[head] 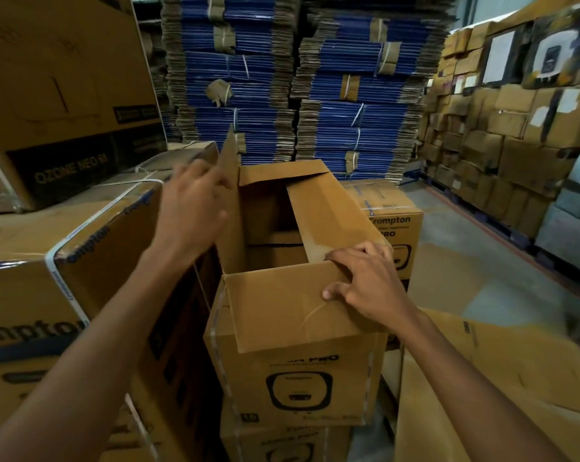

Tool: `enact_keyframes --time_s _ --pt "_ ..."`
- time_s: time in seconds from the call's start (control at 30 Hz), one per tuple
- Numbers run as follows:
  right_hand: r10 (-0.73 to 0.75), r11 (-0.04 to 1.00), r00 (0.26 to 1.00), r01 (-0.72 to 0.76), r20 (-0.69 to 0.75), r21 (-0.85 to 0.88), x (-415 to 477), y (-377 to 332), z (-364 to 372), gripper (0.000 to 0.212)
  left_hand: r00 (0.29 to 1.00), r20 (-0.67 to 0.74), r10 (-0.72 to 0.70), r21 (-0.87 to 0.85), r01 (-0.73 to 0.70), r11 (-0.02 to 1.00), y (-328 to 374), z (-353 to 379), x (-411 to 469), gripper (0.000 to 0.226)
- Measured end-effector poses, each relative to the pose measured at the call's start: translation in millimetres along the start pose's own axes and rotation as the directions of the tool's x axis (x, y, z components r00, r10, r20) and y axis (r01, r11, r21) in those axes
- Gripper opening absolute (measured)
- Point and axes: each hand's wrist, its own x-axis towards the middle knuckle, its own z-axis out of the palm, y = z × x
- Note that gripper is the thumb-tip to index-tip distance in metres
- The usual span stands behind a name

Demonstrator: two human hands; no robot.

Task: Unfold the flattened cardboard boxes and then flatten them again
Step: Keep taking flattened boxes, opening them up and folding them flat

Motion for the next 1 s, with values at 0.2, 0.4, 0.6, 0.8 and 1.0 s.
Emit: enact_keyframes --time_s 0.2,0.4,0.6,0.8,1.0 --pt "0.001 1.000 0.999 -0.001 -0.033 -0.003 1.4 -2.5 6.3 0.052 0.912 0.267 -0.311 0.349 0.210 0.913 -50.1 -10.8 -24.3 0.025" --pt "0.000 0.995 0.998 -0.007 0.060 0.101 0.2 12.1 -8.8 0.049 0.754 0.613 -0.238 0.211 0.135 0.968 -68.3 28.7 -39.8 0.045" --pt "0.131 0.989 0.963 -0.111 0.237 -0.097 11.2 44.7 -50.4 0.051 0.631 0.773 0.071 0.048 -0.171 0.984 -31.9 43.6 -33.9 0.063" --pt "0.104 0.990 0.970 -0.121 0.219 0.068 18.8 -19.4 -45.1 0.035 0.767 0.586 0.263 -0.088 -0.262 0.961 20.8 89.1 -35.9 0.057" --pt "0.258 0.966 0.945 -0.247 0.200 -0.080 15.8 -39.3 -29.4 0.041 0.813 0.493 0.309 -0.211 -0.233 0.949 51.3 106.2 -31.7 0.062"
